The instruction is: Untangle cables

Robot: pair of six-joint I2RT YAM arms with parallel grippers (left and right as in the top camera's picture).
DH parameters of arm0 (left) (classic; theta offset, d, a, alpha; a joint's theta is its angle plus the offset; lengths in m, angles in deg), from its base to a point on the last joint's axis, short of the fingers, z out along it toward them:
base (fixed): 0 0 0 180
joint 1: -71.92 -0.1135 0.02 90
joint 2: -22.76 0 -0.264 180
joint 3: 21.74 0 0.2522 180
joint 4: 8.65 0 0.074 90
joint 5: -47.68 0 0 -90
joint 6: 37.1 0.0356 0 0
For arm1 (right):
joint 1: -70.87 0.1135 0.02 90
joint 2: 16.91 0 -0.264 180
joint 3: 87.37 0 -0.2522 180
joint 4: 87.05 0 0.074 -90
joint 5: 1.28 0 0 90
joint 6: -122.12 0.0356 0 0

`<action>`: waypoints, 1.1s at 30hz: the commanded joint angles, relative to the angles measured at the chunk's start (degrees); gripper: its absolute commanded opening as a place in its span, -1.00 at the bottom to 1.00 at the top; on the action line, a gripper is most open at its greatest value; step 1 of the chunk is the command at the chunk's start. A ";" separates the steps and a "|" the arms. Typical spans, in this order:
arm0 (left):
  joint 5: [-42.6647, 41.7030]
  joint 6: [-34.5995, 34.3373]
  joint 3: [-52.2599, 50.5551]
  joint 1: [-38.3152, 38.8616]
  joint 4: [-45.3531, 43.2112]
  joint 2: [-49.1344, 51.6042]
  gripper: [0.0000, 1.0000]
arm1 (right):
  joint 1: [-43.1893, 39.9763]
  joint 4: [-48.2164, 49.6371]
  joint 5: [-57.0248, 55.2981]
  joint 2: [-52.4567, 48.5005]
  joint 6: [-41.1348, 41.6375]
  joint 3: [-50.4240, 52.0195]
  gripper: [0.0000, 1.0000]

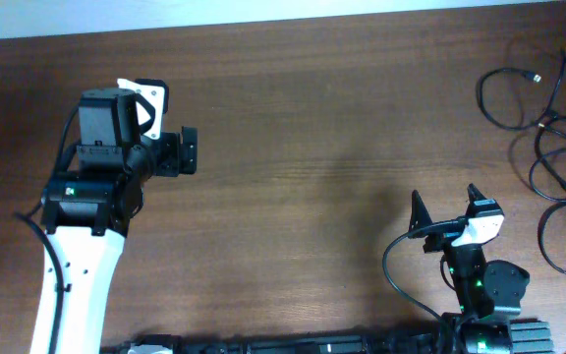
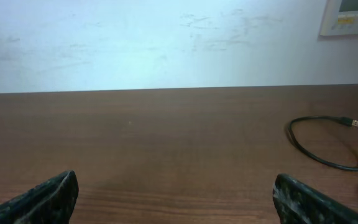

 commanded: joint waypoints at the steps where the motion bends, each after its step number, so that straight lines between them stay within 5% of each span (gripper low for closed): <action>1: 0.15 -0.57 0.39 -0.17 -0.11 -0.55 0.98 | 0.74 -0.20 -0.72 0.70 0.28 0.57 0.97; 14: 0.17 -0.57 0.39 -0.17 -0.11 -0.55 0.98 | 0.72 6.86 -1.60 0.70 -5.44 0.57 0.97; 33: 0.17 -0.57 0.39 -0.17 -0.11 -0.55 0.98 | 0.74 -0.13 -0.74 0.52 -5.75 0.57 0.97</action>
